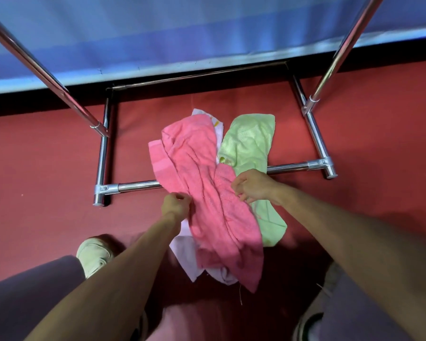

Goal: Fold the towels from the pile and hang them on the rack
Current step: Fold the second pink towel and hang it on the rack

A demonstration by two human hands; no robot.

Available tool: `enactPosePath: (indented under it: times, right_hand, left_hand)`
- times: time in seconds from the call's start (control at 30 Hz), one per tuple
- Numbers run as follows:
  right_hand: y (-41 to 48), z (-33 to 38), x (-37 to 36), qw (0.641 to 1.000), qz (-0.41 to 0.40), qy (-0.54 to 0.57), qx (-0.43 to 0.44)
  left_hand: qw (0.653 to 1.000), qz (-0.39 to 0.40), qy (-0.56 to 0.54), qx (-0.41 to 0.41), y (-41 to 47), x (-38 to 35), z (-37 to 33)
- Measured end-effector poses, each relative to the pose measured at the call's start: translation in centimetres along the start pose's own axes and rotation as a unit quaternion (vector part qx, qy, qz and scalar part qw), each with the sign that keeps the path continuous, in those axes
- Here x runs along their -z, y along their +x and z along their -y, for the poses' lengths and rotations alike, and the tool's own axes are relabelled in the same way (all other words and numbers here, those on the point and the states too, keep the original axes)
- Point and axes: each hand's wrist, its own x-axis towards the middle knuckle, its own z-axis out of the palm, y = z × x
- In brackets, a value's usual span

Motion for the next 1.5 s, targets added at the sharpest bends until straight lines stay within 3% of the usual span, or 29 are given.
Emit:
enactPosePath:
  times: [0.17,0.23,0.33,0.47,0.67,0.77,0.87,1.0,1.1,1.3,1.5]
  right_hand:
    - [0.0,0.6,0.0,1.0,0.013,0.001,0.011]
    - [-0.4,1.1,0.1,1.0,0.015,0.002,0.016]
    - [-1.3,2.2,0.5,1.0,0.016,0.006,0.019]
    - [-3.4,4.4,1.5,0.999,0.011,0.002,0.046]
    - [-7.8,9.1,4.4,0.993,-0.031,-0.025,0.11]
    - [-11.0,11.8,6.4,0.985,-0.057,-0.036,0.16]
    - [-14.6,14.0,8.7,0.971,-0.087,-0.074,0.209]
    - [-19.3,16.3,11.4,0.944,-0.124,-0.137,0.274]
    - [-21.8,16.8,12.0,0.941,-0.07,-0.143,0.3]
    - [-22.9,17.1,10.2,0.896,-0.011,-0.26,0.359]
    - [-23.4,17.9,9.0,0.9,0.011,-0.231,0.37]
  left_hand:
    - [0.999,-0.014,-0.013,-0.029,-0.5,0.9,-0.2]
    - [0.99,0.018,-0.136,0.0,-0.8,1.4,-0.6]
    - [0.948,0.067,-0.305,0.054,-1.5,2.7,-2.0]
    - [0.926,0.064,-0.367,0.055,-2.8,4.7,-4.9]
    - [0.966,0.111,-0.19,-0.134,-7.4,7.7,-10.5]
    - [0.956,0.098,-0.061,-0.268,-10.7,9.7,-13.9]
    - [0.889,0.099,0.152,-0.42,-14.6,12.1,-17.2]
    - [0.775,0.107,0.359,-0.509,-20.1,14.9,-20.9]
    - [0.745,0.096,0.369,-0.548,-22.9,16.8,-22.0]
    - [0.773,0.059,0.278,-0.567,-24.7,18.2,-21.5]
    - [0.8,0.039,0.241,-0.548,-26.7,18.6,-22.7]
